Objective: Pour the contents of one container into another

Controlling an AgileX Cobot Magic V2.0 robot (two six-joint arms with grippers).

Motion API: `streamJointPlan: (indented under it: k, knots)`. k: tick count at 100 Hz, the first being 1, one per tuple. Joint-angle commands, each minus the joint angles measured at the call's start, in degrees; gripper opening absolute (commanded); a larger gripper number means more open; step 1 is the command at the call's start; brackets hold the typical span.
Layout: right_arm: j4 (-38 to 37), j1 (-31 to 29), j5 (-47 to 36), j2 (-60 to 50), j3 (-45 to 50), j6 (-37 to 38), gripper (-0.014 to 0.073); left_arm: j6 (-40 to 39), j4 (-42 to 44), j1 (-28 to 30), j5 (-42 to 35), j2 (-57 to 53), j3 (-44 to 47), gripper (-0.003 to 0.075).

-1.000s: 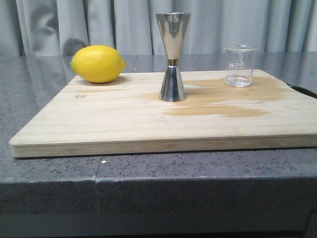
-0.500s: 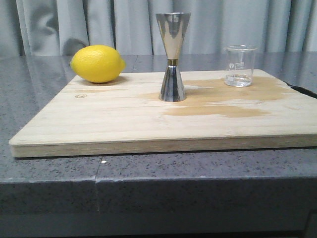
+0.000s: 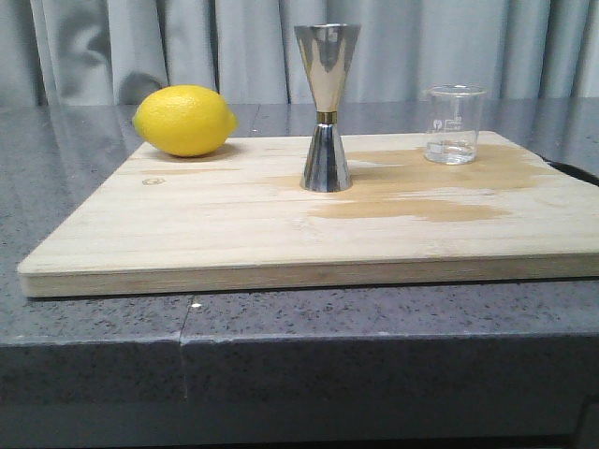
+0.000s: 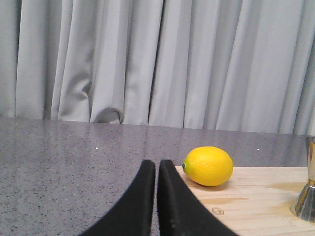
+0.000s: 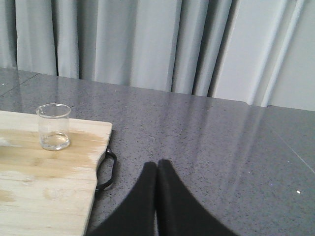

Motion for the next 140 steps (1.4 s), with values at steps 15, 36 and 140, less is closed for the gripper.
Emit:
streamJointPlan:
  k: [15,36,140]
  knots:
    - [-0.3,-0.4,-4.8,-0.6,-1.4,0.0,-0.0075,2.1,-11.5,-3.7,1.3,0.6,-0.6,-0.0019]
    - [-0.3,-0.4,-4.8,-0.6,-1.4,0.0,-0.0075,55.0,-53.2,-6.6,5.5,0.6,-0.5,-0.002]
    - [-0.3,-0.4,-4.8,-0.6,-1.4,0.0,-0.0075,91.9,-82.0,-8.9,20.4,-5.2,9.7,-0.0019]
